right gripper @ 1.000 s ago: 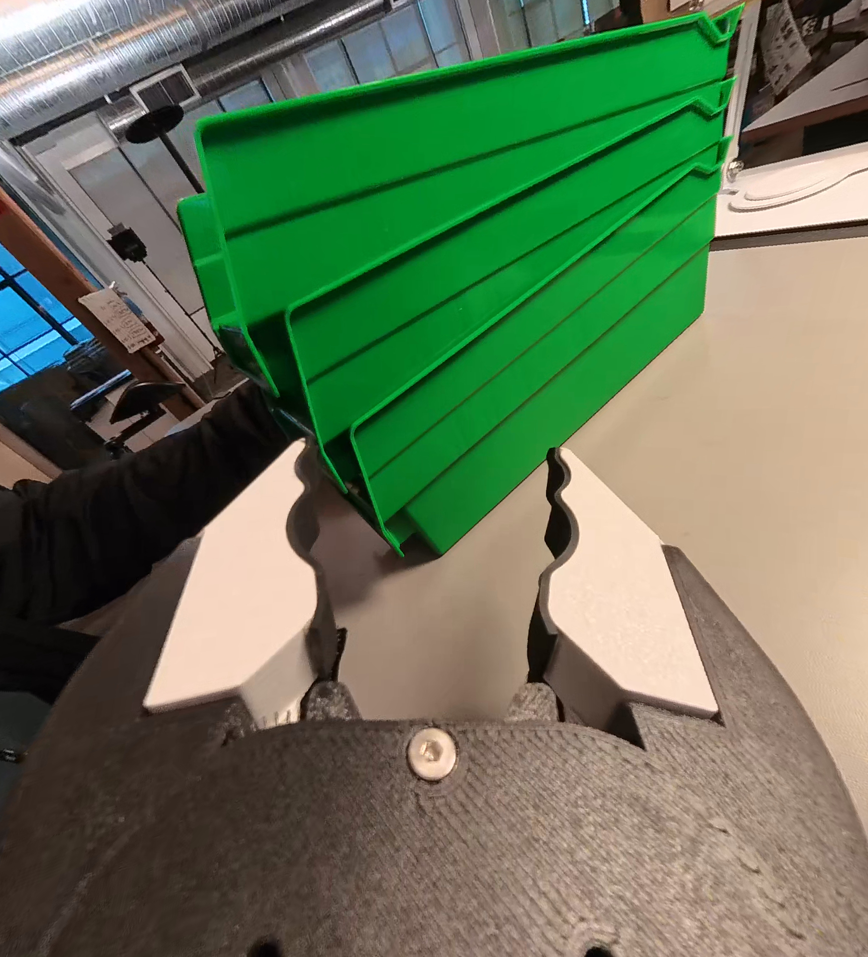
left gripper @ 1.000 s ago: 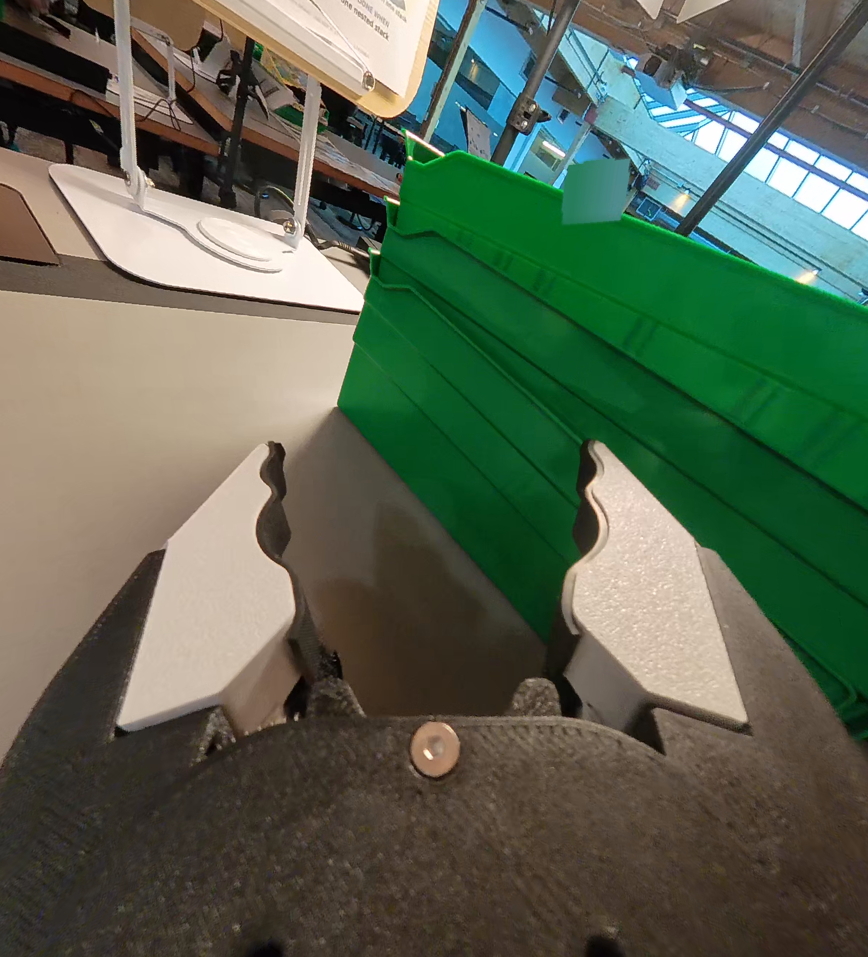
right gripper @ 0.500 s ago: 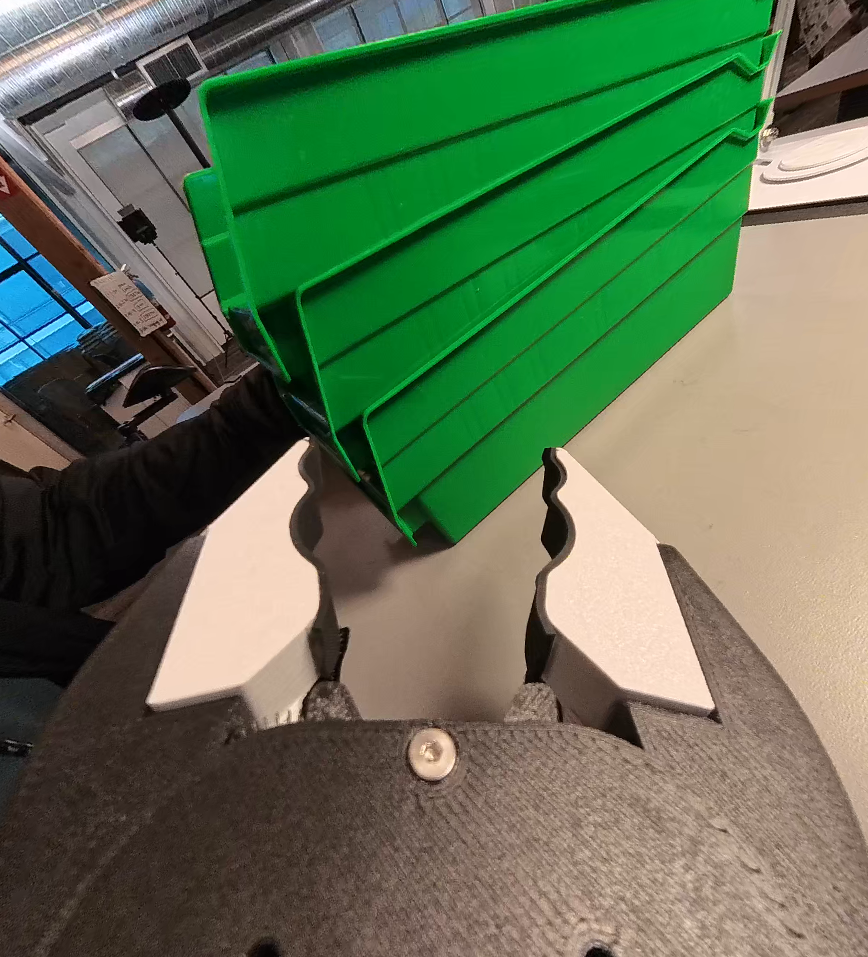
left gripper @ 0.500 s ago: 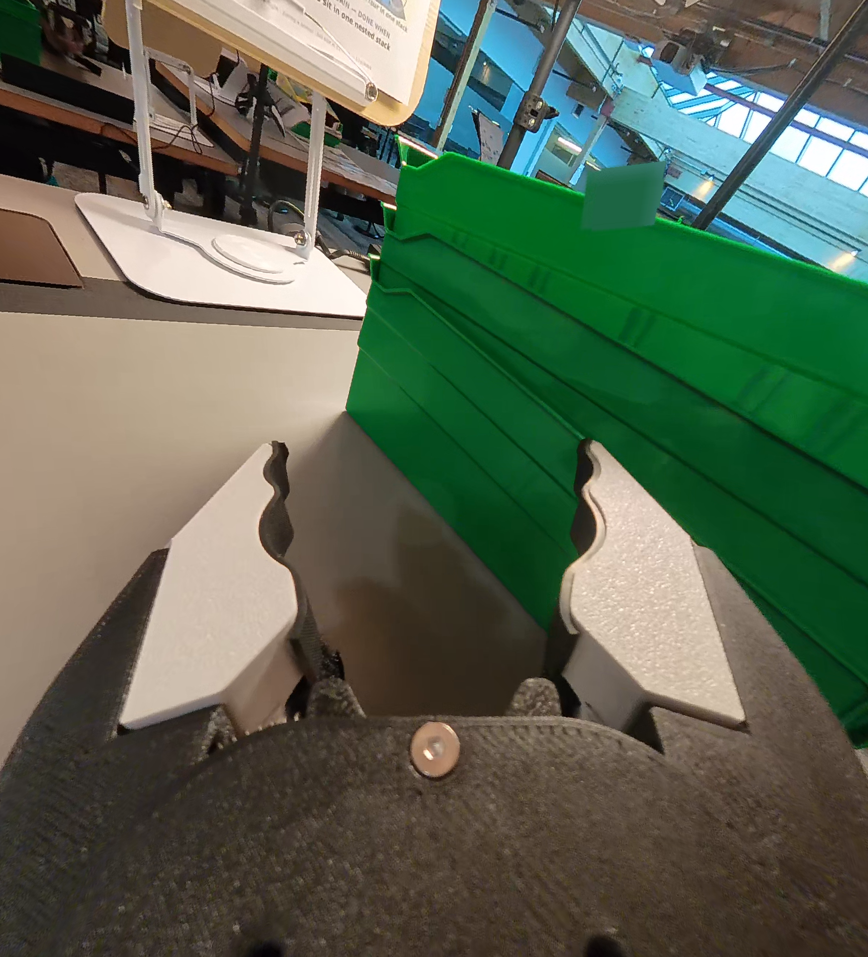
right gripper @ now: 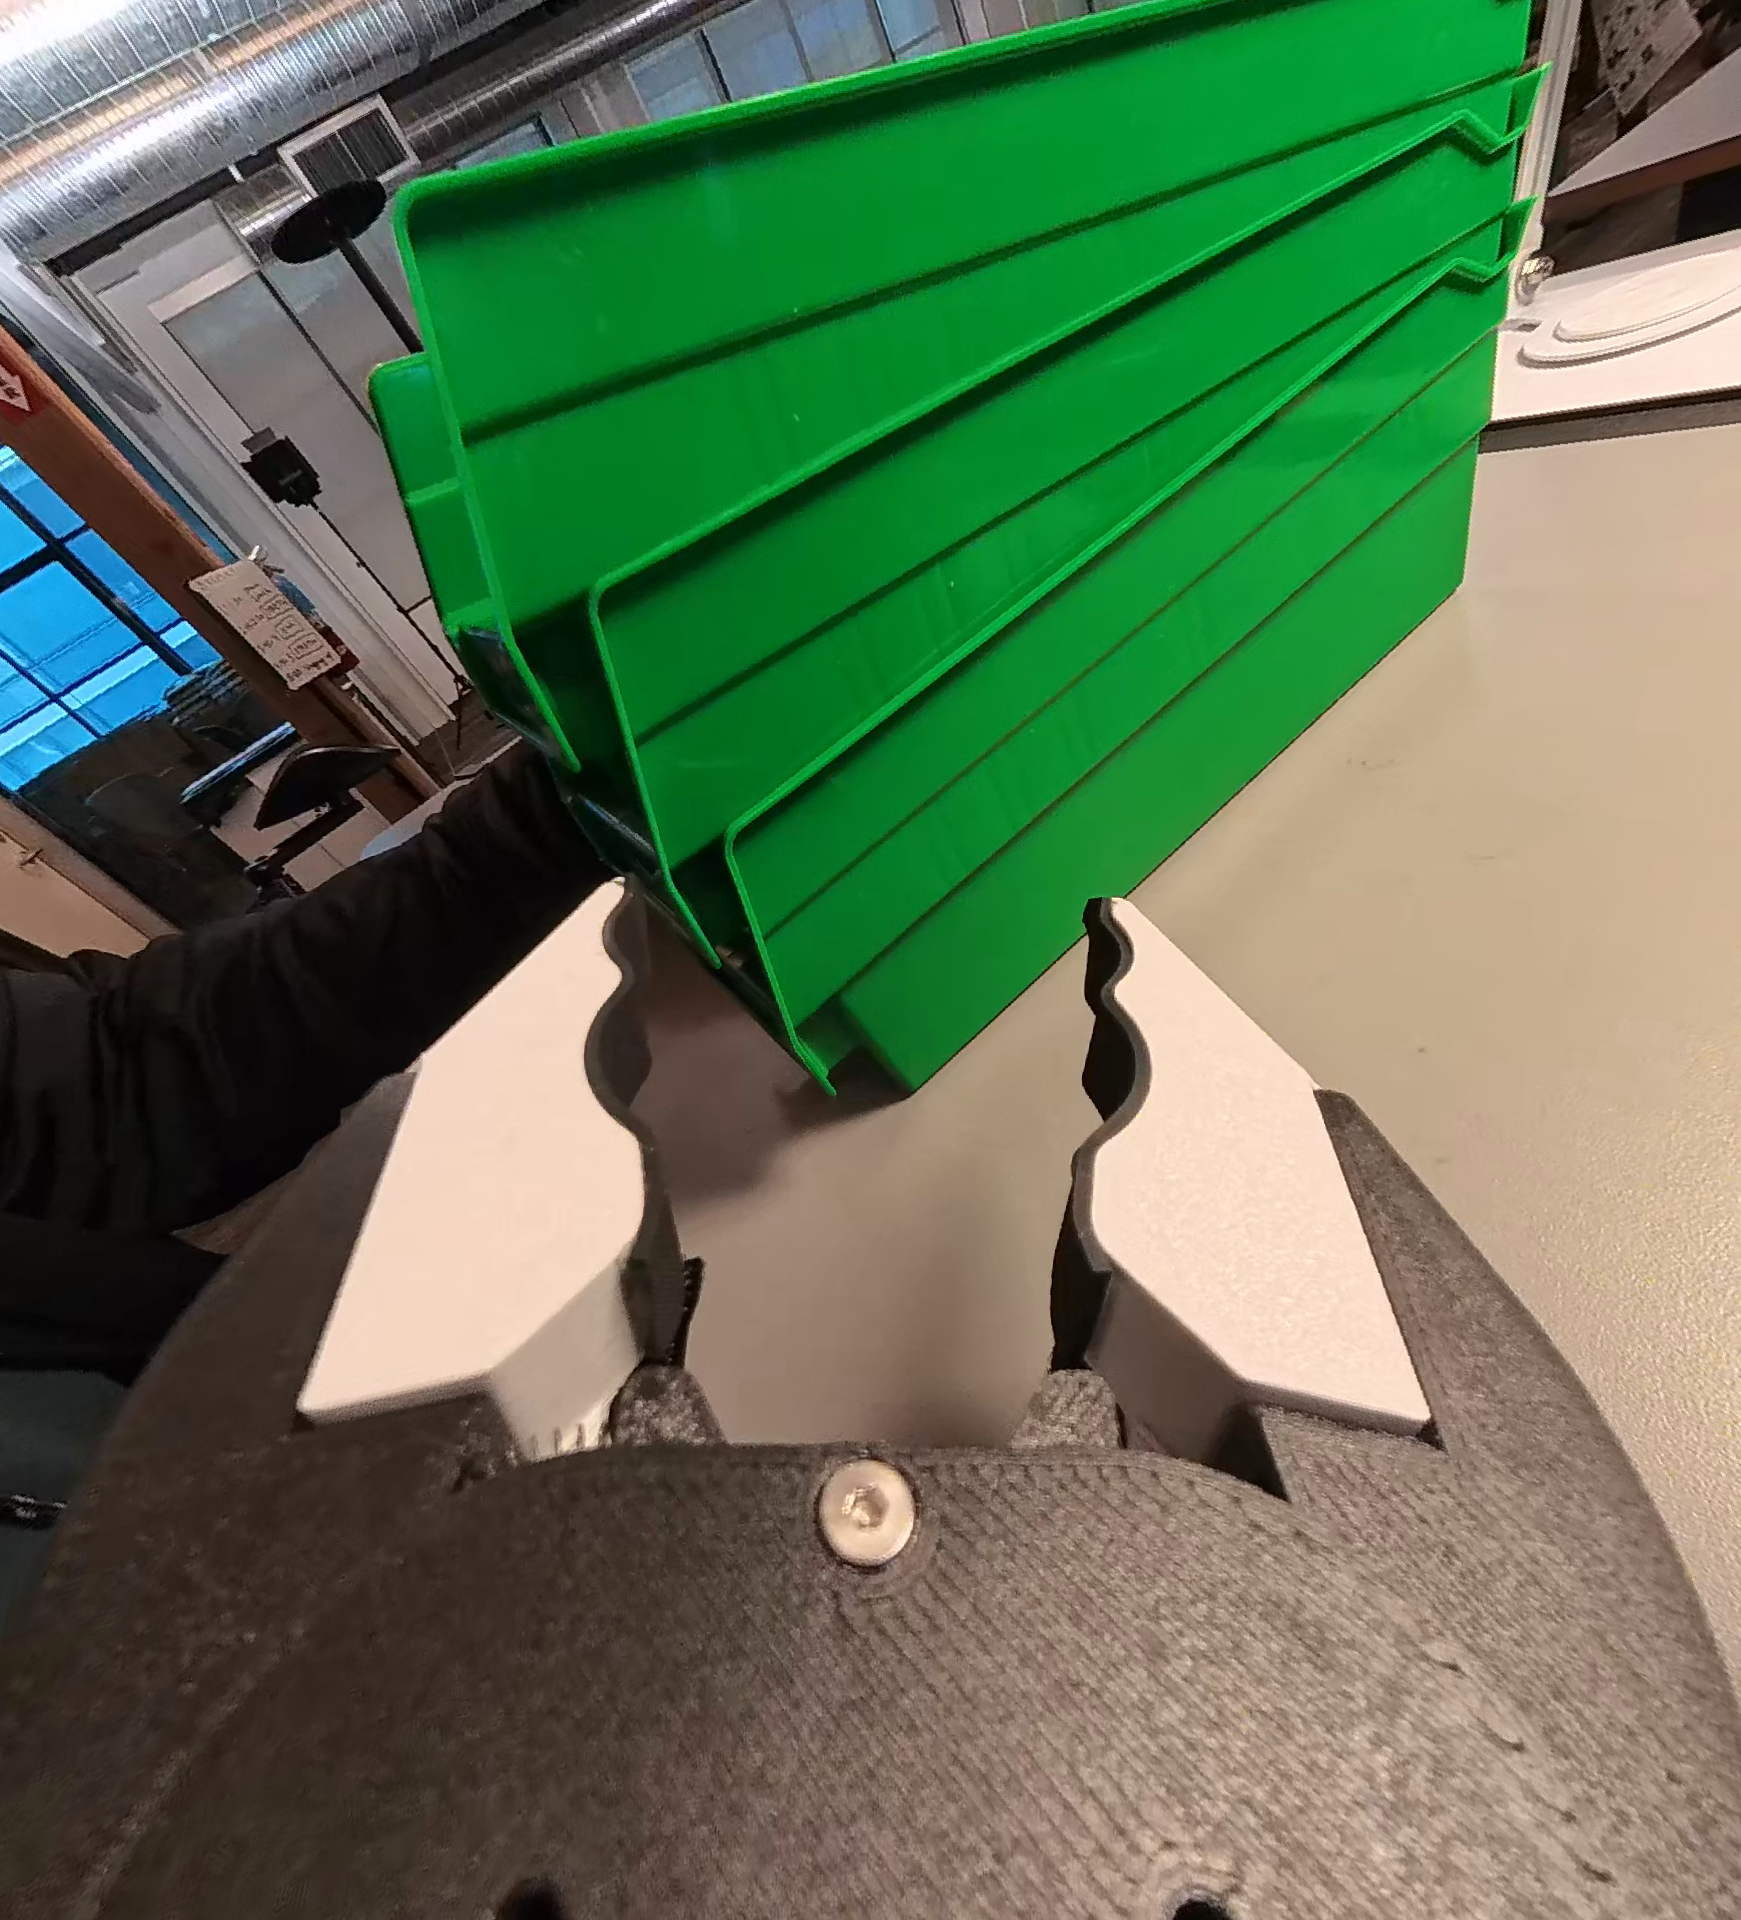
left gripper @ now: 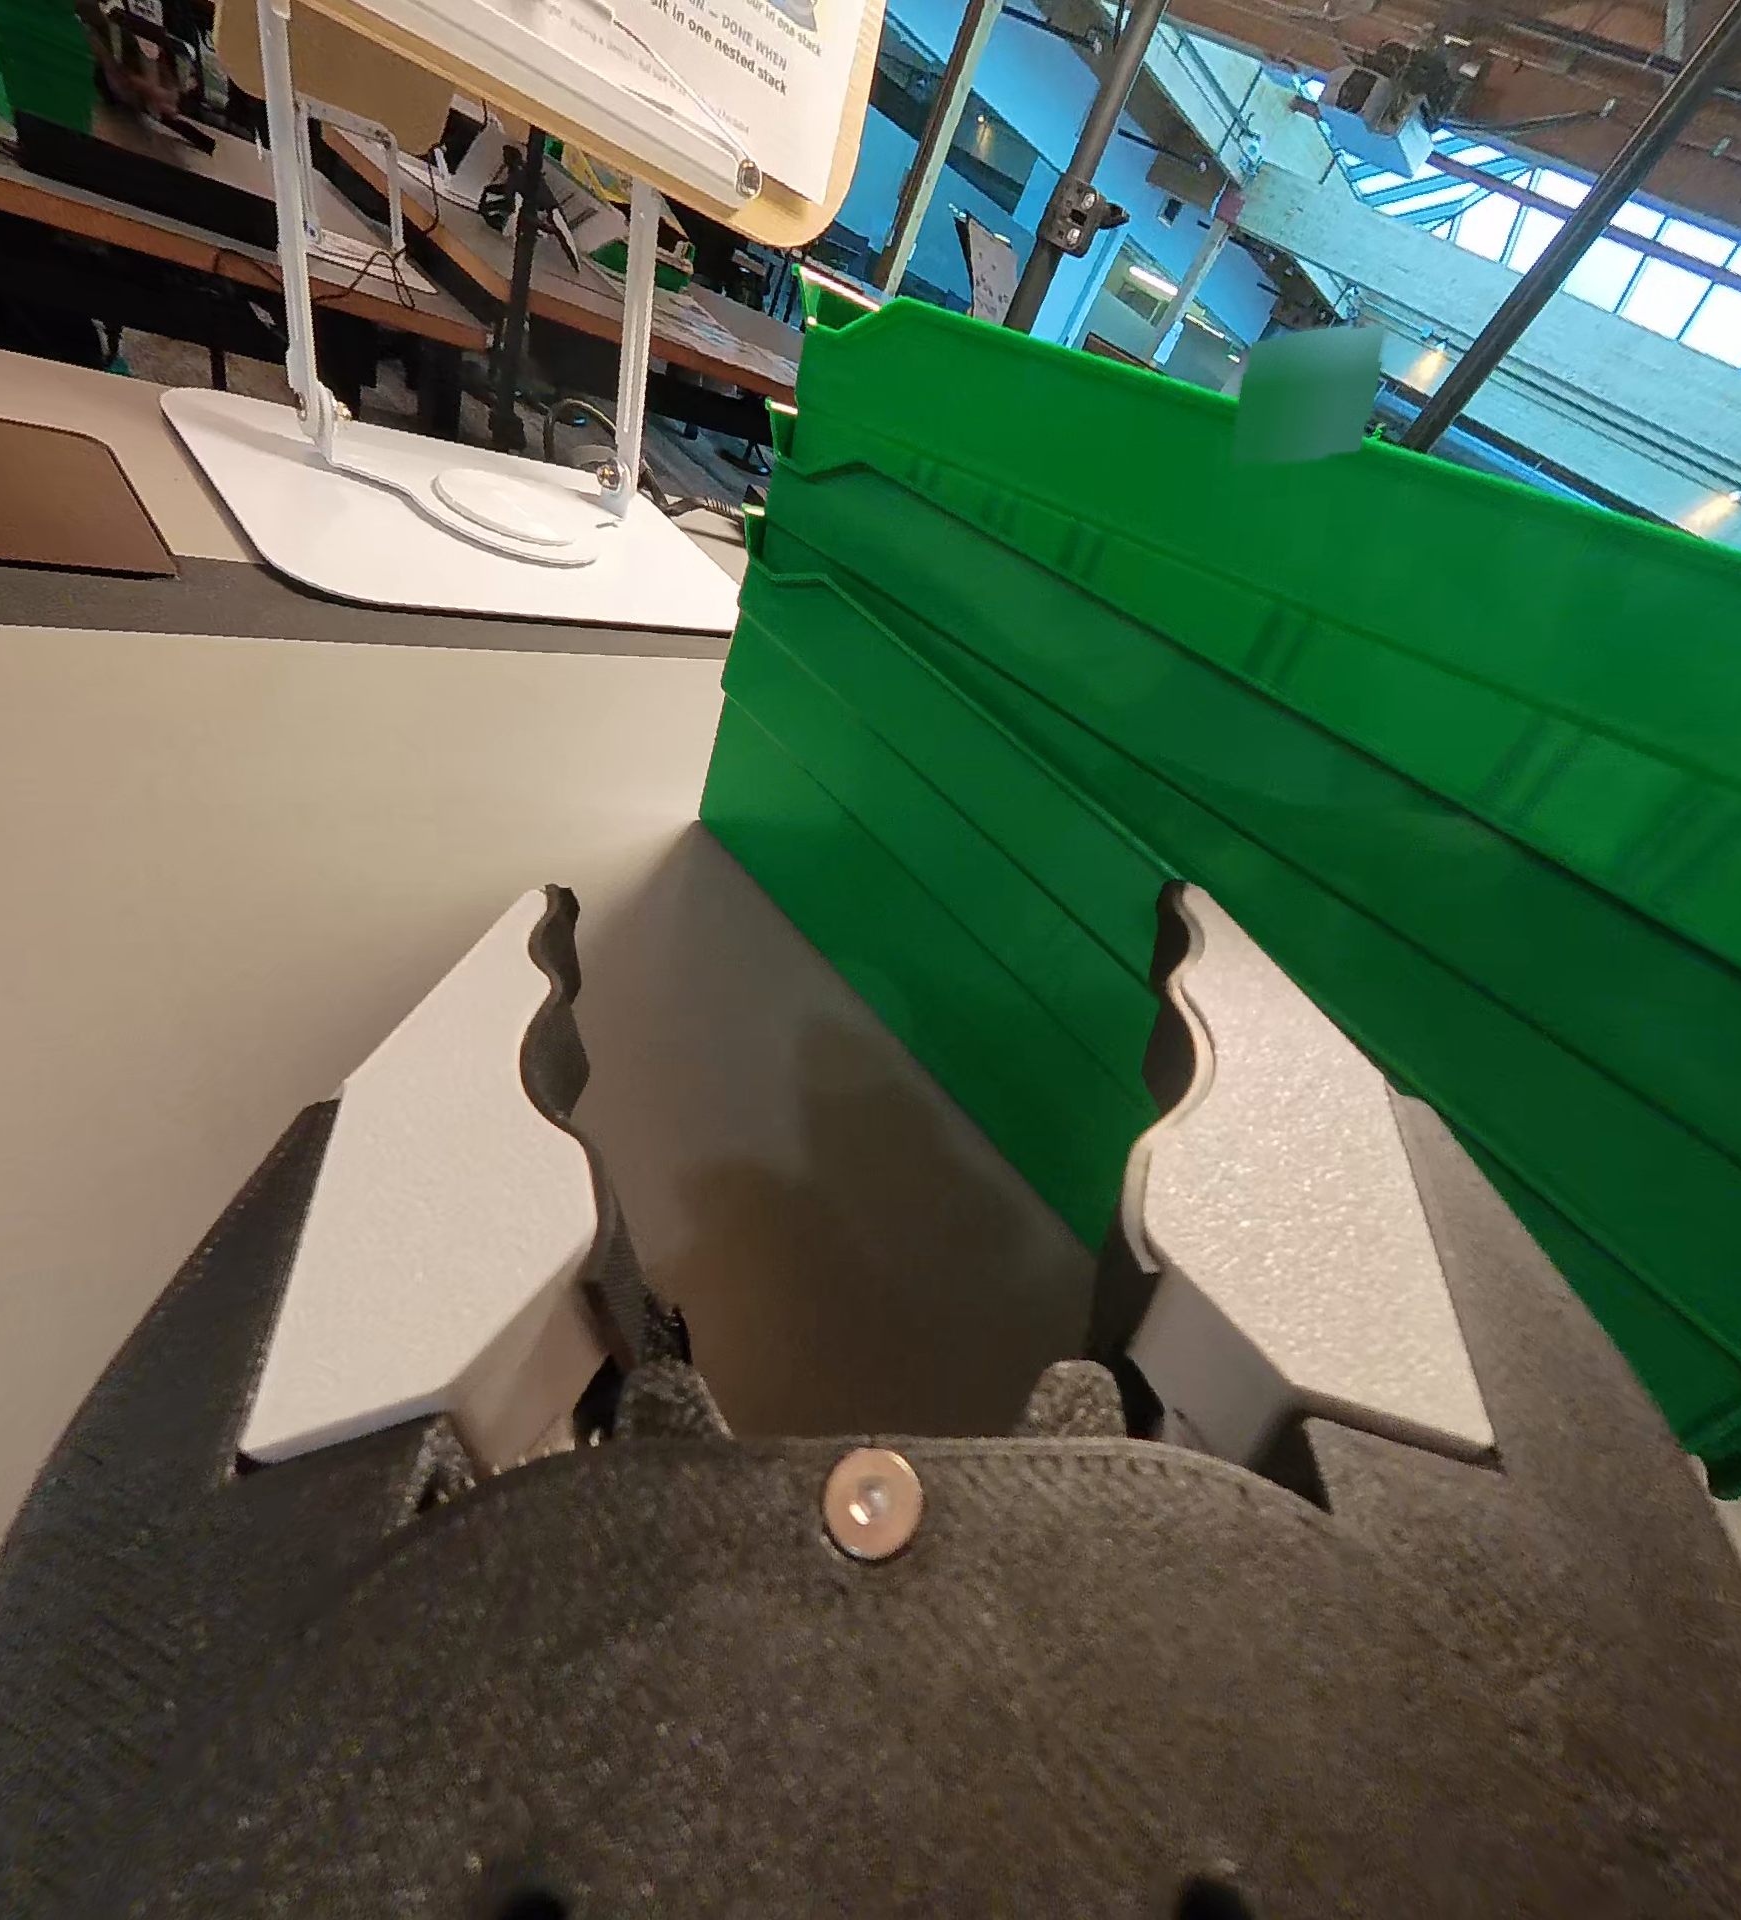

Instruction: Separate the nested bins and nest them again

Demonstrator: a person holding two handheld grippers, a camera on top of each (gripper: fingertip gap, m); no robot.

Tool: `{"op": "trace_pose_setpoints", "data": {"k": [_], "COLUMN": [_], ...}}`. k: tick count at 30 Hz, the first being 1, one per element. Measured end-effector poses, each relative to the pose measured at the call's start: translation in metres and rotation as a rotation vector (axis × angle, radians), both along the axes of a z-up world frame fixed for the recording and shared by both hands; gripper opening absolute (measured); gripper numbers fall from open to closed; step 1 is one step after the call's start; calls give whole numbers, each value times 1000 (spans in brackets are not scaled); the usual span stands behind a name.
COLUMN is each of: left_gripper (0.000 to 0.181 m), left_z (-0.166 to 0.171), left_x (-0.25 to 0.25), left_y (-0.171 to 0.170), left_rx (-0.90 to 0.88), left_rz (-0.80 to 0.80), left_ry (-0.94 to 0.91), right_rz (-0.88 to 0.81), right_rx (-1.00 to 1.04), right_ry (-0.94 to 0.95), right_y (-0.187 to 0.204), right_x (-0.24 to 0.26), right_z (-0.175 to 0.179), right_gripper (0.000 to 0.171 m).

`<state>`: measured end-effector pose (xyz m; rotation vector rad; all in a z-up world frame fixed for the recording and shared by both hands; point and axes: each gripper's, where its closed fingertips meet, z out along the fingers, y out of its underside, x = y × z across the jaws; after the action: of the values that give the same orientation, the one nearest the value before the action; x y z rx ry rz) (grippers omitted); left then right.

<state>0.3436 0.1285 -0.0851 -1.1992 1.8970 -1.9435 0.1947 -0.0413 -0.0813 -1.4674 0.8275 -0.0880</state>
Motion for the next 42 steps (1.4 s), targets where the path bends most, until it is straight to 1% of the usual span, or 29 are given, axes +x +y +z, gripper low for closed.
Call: {"op": "trace_pose_setpoints", "data": {"k": [14,30,33,37,39,42], "left_gripper": [110,111,112,111,111,112], "left_z": [-1,5,16,41,49,67], "left_x": [0,0,-6,-16,-19,-24], "left_y": [0,6,8,18,19,13], "left_rx": [7,-50,-111,-188,-144,-39], "left_rz": [5,18,10,19,28,17], "left_ry": [0,15,32,75,128,202], "right_rz": [-2,1,-1,-8,-11,-16], "right_rx": [0,1,-3,9,8,1], "right_ry": [-2,7,8,14,17,22], "right_y": [0,0,1,-1,-1,0], "right_x": [0,-1,-1,0,0,0], "right_z": [0,-1,-1,-1,-1,-2], "right_gripper": [84,83,83,82,82,82]}}
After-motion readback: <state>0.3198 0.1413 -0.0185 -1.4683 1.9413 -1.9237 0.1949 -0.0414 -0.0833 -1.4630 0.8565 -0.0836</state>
